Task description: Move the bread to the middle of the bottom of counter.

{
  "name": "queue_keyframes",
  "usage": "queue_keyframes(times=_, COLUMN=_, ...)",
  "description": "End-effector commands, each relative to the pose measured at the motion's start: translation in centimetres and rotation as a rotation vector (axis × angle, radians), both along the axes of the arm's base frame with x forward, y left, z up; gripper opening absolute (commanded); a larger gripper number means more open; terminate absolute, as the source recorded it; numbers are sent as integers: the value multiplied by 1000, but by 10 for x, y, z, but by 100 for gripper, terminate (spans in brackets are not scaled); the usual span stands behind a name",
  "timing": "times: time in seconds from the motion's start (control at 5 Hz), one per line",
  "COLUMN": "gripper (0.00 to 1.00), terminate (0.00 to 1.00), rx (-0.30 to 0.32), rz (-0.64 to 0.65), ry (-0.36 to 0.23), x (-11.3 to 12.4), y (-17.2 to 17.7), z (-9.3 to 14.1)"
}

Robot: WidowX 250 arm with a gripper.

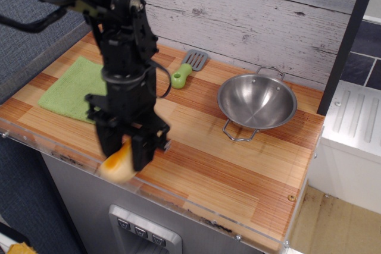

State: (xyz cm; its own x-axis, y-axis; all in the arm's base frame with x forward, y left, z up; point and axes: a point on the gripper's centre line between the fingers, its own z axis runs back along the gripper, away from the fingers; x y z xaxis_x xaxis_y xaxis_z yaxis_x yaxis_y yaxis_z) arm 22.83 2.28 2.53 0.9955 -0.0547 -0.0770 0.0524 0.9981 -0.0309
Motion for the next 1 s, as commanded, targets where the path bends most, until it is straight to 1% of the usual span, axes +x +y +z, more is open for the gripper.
queue_keyframes(times=0.0, gripper=0, terminate=0, rx=-31, rz=25, ry=3, x=30, y=-3, z=-6)
queue_keyframes(times=0.2, gripper=0, terminate=0, rx=-21, rz=13, ry=12, x=26, y=-8, z=-11)
queue_keyframes(times=0.4, gripper=100, terminate=0, rx=-13, rz=-9, ry=1, x=18, y=-9, z=-1)
queue_keyframes(times=0.6, gripper=100, terminate=0, rx=-12, rz=-6, ry=-66, x=16, y=1, z=32)
queue_keyframes(times=0.8, gripper=100, terminate=0, rx=-44, rz=29, ry=-135, x=23, y=20, z=66)
